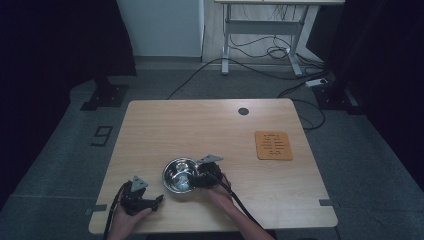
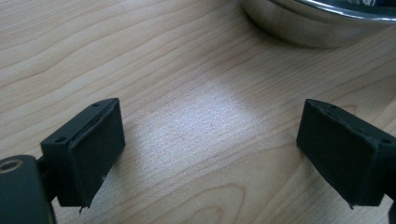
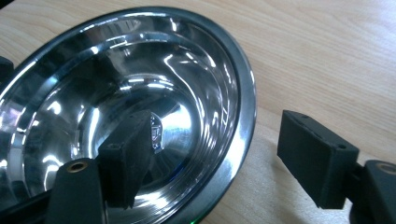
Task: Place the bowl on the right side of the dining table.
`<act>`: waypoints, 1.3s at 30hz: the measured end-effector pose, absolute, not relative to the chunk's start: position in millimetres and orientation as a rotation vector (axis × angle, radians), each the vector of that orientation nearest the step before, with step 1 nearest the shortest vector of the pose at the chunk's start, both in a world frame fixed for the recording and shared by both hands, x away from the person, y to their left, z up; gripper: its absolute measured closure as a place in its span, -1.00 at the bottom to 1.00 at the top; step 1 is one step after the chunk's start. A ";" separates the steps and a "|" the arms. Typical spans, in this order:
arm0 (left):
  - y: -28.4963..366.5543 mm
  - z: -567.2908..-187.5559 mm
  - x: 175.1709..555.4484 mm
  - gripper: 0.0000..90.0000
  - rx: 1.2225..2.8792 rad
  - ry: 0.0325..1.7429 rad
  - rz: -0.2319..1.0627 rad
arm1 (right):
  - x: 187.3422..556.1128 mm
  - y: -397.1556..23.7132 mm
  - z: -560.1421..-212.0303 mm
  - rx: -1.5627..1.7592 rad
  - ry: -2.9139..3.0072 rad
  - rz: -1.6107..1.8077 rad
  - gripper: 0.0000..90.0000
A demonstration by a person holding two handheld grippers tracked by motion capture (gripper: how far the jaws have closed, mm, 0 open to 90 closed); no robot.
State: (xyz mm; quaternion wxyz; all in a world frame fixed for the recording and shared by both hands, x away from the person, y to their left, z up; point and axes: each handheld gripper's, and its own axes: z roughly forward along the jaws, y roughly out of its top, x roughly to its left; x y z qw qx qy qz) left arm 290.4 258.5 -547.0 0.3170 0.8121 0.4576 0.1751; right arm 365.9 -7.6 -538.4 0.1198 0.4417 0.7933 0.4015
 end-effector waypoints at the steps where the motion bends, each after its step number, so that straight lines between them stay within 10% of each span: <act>1: 258.5 -547.0 290.4 -0.83 2.138 1.204 0.461 | 365.9 -7.1 -539.1 1.292 2.323 1.169 -0.38; 39: 258.5 -547.0 290.4 -0.83 2.138 1.204 0.461 | 374.1 -6.3 -540.1 1.384 2.399 1.177 0.80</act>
